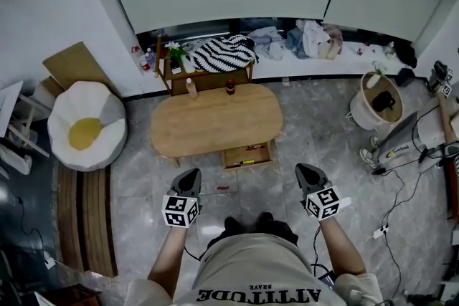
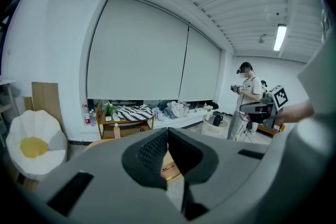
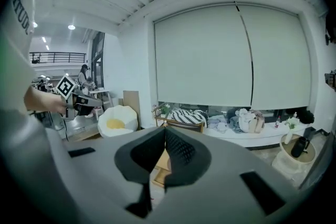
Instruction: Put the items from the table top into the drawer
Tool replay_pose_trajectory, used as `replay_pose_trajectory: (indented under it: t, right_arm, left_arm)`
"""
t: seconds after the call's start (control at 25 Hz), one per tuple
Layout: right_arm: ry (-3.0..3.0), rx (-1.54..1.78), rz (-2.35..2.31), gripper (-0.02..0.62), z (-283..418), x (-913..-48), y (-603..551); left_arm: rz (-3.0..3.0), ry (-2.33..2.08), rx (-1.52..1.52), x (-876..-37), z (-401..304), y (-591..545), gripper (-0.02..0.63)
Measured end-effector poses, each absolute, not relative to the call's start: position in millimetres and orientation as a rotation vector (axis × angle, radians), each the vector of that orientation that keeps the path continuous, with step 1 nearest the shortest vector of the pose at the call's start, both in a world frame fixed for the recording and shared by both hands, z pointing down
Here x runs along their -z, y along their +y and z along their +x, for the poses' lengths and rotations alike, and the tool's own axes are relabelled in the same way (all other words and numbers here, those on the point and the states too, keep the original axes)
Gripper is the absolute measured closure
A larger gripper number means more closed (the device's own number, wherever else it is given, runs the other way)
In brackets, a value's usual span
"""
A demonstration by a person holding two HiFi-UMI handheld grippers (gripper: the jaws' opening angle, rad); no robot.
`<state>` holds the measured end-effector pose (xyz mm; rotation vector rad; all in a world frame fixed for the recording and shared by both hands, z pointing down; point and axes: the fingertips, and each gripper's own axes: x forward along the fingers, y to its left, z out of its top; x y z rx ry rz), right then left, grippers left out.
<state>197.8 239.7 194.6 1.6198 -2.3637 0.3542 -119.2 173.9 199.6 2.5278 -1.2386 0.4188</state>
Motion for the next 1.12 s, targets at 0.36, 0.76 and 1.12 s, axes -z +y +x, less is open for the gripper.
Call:
replay_pose_trajectory:
  t: [0.36, 0.76, 1.12]
  right_arm:
    - [-2.366, -0.372, 1.682, 0.577, 256.0, -181.2, 246.9]
    - [-2.400, -0.349, 1.665, 0.577, 267.3, -174.7, 240.3]
    - [-2.420, -0.345, 1.658, 0.577, 267.1, -172.1, 227.1]
  left_arm:
    - [2.517, -1.322, -0.379, -186.7, -99.8, 186.0, 0.584]
    - [2.511, -1.344, -0.367, -182.8, -84.4, 187.2, 0.584]
    - [2.505, -1.357, -0.358, -179.0, -81.0, 180.1, 0.584]
